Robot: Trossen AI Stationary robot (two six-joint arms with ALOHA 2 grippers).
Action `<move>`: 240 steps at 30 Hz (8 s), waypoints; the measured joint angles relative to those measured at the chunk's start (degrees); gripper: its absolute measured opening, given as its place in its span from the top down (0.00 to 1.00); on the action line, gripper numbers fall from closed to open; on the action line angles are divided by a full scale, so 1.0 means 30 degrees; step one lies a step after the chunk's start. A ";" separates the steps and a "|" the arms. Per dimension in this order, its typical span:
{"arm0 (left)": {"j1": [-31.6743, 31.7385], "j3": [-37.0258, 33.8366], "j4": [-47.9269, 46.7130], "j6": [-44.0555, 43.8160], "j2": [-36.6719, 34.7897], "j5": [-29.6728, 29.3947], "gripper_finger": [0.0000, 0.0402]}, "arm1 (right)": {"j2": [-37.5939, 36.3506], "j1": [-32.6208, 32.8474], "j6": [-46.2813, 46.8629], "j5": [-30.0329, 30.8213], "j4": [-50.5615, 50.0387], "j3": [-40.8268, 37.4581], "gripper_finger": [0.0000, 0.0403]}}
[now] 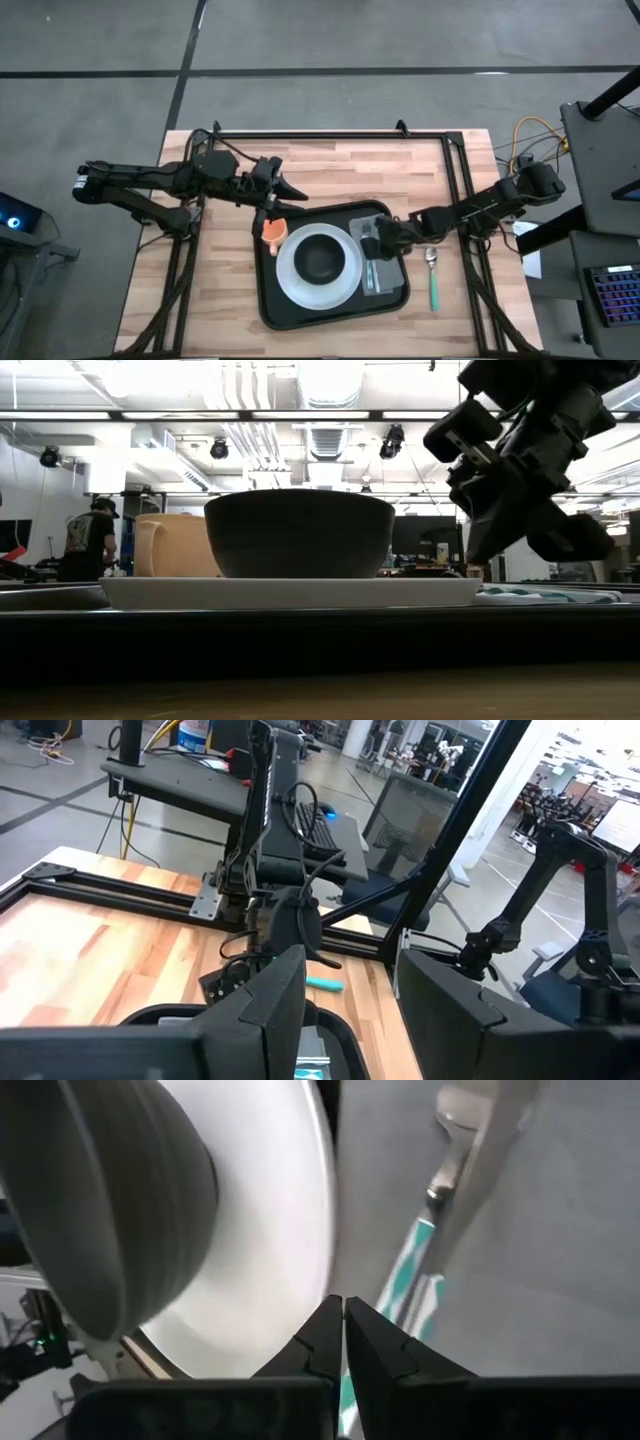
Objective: Set up tray
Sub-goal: Put the blue butter knife on the gray napkin to the right side of the blue fork, then adjust the blue fork on the gray napkin, then adjust the blue butter knife on the gray napkin
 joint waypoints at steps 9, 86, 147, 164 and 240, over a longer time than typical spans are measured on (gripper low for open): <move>0.0000 0.0000 -0.0146 0.0000 0.0000 0.0000 0.65 | 0.0909 -0.0190 -0.0014 -0.0341 0.0277 0.0103 0.98; 0.0044 -0.0007 -0.0099 0.0153 0.0142 -0.0124 0.65 | -0.0508 -0.2776 -0.3876 -0.1218 -0.3229 -0.0007 0.98; 0.0000 -0.0007 -0.0425 0.0138 0.0102 0.0357 0.65 | 0.2107 -0.0289 0.0848 0.2061 -0.1554 0.1051 0.94; 0.0000 -0.0007 -0.0283 0.0143 0.0102 0.0452 0.65 | 0.0904 0.0597 0.1583 0.1040 -0.2748 0.1072 0.98; 0.0000 0.0211 -0.0342 -0.0080 0.0102 0.1515 0.65 | 0.0573 0.1003 -0.0242 0.1147 -0.6795 0.2334 0.80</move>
